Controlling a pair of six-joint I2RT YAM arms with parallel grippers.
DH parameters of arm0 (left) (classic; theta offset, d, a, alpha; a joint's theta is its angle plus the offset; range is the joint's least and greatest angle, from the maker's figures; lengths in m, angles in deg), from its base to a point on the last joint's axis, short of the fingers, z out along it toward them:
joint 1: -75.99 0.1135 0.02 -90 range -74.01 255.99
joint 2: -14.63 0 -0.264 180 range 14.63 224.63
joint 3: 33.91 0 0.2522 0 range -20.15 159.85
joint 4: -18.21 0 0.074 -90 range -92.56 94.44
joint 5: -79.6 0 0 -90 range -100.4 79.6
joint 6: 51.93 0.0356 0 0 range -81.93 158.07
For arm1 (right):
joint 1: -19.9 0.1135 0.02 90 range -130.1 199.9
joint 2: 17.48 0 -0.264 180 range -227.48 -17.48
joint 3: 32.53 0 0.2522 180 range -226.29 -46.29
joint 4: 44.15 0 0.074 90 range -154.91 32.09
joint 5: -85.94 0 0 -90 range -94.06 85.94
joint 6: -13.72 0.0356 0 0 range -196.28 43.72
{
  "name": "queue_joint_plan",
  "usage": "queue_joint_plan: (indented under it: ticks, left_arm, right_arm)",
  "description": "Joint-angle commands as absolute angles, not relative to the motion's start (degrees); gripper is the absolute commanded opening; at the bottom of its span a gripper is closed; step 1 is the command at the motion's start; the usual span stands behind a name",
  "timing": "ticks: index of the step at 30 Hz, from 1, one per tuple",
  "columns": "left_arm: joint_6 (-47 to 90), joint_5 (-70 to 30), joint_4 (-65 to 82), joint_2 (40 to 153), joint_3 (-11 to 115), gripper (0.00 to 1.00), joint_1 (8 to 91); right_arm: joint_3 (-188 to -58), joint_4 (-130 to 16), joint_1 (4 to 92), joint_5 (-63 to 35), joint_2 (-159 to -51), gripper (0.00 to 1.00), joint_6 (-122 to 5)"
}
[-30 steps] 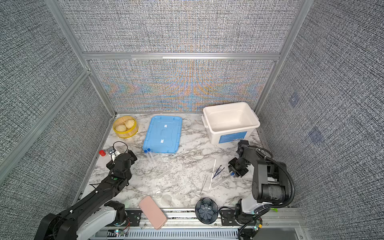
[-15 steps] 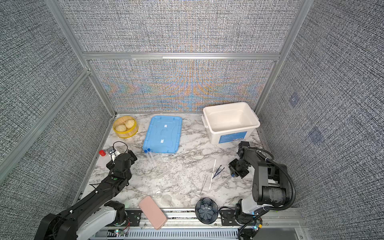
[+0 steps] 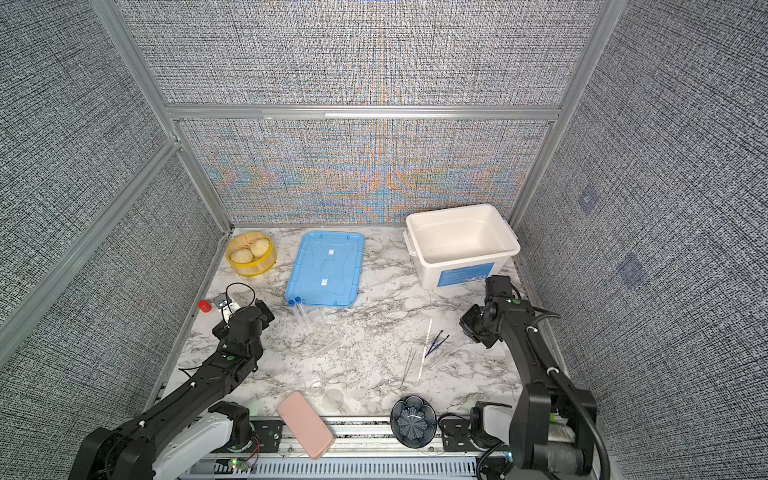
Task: Organize the chemistry lab equipment
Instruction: 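Grasp the last blue-capped test tube with the right gripper and lift, then carry the test tube toward the other tubes beside the blue lid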
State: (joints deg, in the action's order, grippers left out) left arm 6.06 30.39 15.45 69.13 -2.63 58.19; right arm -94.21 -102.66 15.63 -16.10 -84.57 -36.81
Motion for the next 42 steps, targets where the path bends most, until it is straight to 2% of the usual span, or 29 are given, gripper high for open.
queue_joint_plan:
  ticks: [1,8,16,20,25,31,36,42]
  left_arm:
    - [5.9,30.94,16.42,68.91,-2.48,0.99,58.23]
    - [5.85,30.88,16.53,68.95,-2.48,0.99,58.23]
    - [5.9,30.87,16.22,68.65,-2.46,0.99,58.23]
    - [5.81,30.64,16.31,68.39,-2.66,0.99,58.23]
    - [5.72,30.19,16.77,69.27,-2.5,0.99,58.23]
    - [6.34,30.39,16.66,69.61,-2.21,0.99,58.24]
    - [6.25,30.83,18.02,70.2,-2.7,0.99,58.23]
    - [6.47,30.69,17.97,70.79,-2.31,0.99,58.23]
  right_arm:
    - [-95.81,-99.43,18.64,-17.7,-80.01,0.14,-41.65]
    - [-100.95,-93.41,32.67,-12.39,-76.42,0.14,-45.11]
    - [-105.52,-80.69,49.35,-6.49,-79.45,0.14,-51.18]
    - [-103.7,-69.0,58.42,-0.02,-80.01,0.14,-58.58]
    - [-98.0,-51.36,66.62,1.49,-82.92,0.14,-64.11]
    - [-97.53,-36.74,72.32,-0.28,-89.99,0.14,-69.14]
    - [-97.6,-25.15,72.68,-3.27,-97.72,0.14,-68.52]
    - [-101.41,-18.94,72.84,-5.0,-106.44,0.14,-67.74]
